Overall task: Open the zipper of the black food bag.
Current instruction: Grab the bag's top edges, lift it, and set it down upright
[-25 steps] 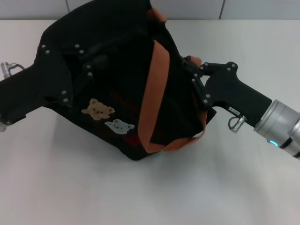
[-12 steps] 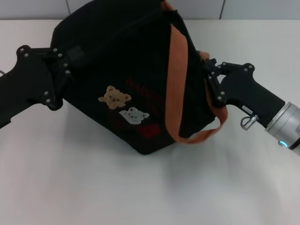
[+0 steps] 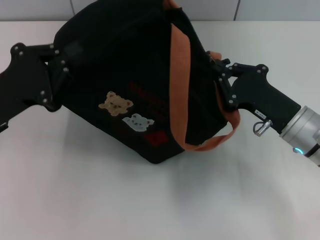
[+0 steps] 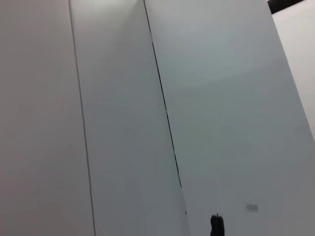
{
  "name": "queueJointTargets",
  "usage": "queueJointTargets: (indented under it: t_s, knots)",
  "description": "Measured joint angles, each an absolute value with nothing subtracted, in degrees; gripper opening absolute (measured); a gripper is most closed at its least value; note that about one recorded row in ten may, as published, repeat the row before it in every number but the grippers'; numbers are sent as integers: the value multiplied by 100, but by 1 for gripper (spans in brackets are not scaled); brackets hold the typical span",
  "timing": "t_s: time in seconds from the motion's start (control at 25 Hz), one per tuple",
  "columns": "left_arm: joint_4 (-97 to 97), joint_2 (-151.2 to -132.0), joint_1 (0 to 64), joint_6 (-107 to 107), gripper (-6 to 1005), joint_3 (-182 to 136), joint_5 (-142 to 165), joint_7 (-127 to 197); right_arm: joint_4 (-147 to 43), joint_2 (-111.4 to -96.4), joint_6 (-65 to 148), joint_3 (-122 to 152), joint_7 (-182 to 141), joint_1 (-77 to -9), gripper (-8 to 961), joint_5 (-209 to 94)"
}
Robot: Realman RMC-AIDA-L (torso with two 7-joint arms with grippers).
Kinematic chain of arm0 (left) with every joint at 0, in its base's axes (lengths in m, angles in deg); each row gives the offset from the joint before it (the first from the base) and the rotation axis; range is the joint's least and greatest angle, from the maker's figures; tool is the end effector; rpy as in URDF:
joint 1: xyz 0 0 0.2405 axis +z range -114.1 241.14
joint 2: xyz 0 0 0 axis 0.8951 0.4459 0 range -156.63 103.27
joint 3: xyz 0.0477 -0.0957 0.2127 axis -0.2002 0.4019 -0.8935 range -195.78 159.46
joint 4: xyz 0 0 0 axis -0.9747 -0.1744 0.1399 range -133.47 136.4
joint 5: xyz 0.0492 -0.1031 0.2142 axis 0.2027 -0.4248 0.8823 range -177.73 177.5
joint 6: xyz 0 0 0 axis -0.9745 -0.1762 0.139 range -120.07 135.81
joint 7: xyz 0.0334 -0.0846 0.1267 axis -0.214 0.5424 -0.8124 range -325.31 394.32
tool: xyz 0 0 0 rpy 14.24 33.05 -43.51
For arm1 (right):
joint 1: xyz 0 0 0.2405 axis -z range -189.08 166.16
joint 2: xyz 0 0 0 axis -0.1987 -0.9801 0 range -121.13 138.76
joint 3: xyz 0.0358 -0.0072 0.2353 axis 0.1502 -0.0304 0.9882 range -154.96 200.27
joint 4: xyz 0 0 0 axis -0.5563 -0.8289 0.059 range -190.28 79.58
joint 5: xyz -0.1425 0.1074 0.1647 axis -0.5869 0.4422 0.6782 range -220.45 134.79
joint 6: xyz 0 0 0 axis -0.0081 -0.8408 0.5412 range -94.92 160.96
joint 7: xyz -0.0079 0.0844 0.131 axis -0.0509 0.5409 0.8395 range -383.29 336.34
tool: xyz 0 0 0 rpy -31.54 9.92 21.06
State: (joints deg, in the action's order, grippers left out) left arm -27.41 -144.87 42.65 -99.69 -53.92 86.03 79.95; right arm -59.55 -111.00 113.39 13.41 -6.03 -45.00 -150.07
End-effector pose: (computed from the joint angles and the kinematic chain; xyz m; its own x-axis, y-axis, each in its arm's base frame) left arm -0.2676 0.2954 0.0468 0.5748 -0.2646 0.7743 0.2571 -0.8399 -0.4779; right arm 0.2529 0.3292 -0.0859 0.7149 0.1290 -0.6872 -0.4074 -0.7219 -0.5593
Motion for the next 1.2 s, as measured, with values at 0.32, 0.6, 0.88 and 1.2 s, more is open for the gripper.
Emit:
queueJointTargets:
  t_s: [0.32, 0.6, 0.88, 1.2]
  knots:
    - [-3172, -14522, 4146, -9863, 148, -5450, 8569, 8796, -5991, -11106, 11350, 1330, -602, -4535, 0, -15035]
    - [-3832, -14527, 4013, -9380, 368, -5907, 8599, 9602, -5996, -11107, 11352, 1304, -600, -4569, 0, -15039]
    - [-4254, -14579, 3821, -8412, 505, -6862, 8557, 9952, -6010, -11107, 11351, 1293, -599, -4591, 0, -15041]
    - [-3989, -14577, 3820, -8408, 585, -7013, 8240, 9363, -6019, -11107, 11353, 1301, -598, -4570, -1, -15041]
